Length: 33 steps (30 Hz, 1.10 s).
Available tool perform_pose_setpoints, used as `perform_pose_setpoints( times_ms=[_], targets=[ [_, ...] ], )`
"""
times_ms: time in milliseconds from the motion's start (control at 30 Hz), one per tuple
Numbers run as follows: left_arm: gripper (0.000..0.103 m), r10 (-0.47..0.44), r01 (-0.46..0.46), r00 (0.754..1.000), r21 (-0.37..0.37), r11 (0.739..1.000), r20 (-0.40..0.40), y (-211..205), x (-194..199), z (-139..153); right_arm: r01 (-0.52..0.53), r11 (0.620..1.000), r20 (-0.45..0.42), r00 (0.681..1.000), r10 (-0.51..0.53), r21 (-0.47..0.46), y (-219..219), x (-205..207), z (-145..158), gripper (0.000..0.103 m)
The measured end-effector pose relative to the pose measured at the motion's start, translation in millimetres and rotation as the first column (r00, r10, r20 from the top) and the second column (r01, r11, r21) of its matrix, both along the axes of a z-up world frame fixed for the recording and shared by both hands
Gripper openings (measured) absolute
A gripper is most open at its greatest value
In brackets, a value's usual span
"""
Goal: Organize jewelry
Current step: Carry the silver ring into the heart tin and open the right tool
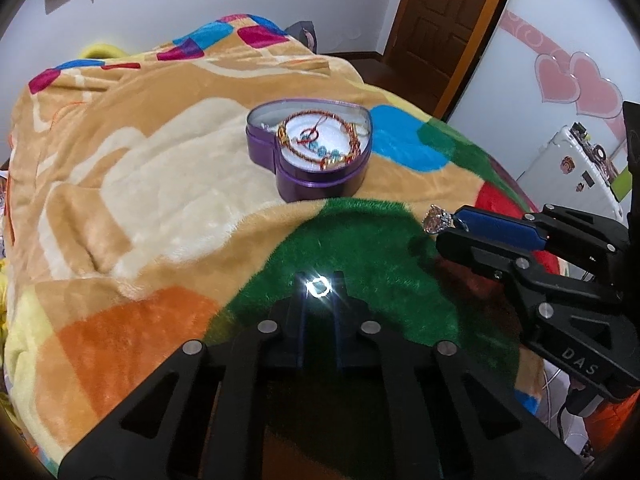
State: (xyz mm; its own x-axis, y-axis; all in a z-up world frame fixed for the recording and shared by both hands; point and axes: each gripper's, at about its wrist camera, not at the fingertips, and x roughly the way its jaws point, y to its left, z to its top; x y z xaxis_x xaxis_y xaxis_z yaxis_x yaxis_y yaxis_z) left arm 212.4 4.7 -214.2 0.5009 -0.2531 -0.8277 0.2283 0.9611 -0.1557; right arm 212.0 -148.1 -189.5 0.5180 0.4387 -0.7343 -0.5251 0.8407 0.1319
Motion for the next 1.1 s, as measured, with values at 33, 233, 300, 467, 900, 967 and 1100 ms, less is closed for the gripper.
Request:
perform_pose_setpoints(
  times_ms=[33, 233, 300, 467, 900, 967, 1100],
  targets=[
    [0.009, 0.001, -0.001, 1.0, -0.001, 1.0, 0.008, 0.5, -0.1, 3.5, 0.003, 1.0, 0.005, 1.0, -0.003, 0.005, -0.6, 0.9, 2.6, 0.019],
    [0.009, 0.01, -0.009, 0.998, -0.002, 1.0, 0.063, 2.6, -1.8, 27.4, 0.018, 0.999, 0.049, 0.999, -0.019, 0.03, -6.0, 2.5, 20.2, 0.019],
    [0.009, 0.013, -0.013, 0.996, 0.0, 1.0, 0.087, 3.5, -2.5, 36.8, 0.022, 0.999, 0.068, 0.997, -0.025, 0.036, -7.6, 3.5, 26.9, 0.019],
    [0.009, 0.022, -0.023, 0.989, 0.0, 1.0, 0.149, 7.0, -3.3, 61.2, 0.031, 0.998, 0.113, 0.993, -0.038, 0.058, -10.1, 7.0, 44.7, 0.019],
    [0.009, 0.057, -0.057, 0.961, -0.008, 0.998, 0.27, 18.9, 12.1, 104.3, 0.023, 0.994, 0.222, 0.974, -0.045, 0.103, -6.8, 19.3, 79.5, 0.019],
    [0.009, 0.059, -0.059, 0.96, -0.011, 0.998, 0.275, 19.2, 17.8, 106.0, 0.021, 0.994, 0.227, 0.973, -0.044, 0.105, -4.1, 24.7, 80.1, 0.019],
    [0.009, 0.057, -0.055, 0.96, -0.017, 0.998, 0.273, 18.5, 28.0, 103.1, 0.017, 0.995, 0.221, 0.974, -0.038, 0.098, 0.2, 34.5, 73.9, 0.019]
  ],
)
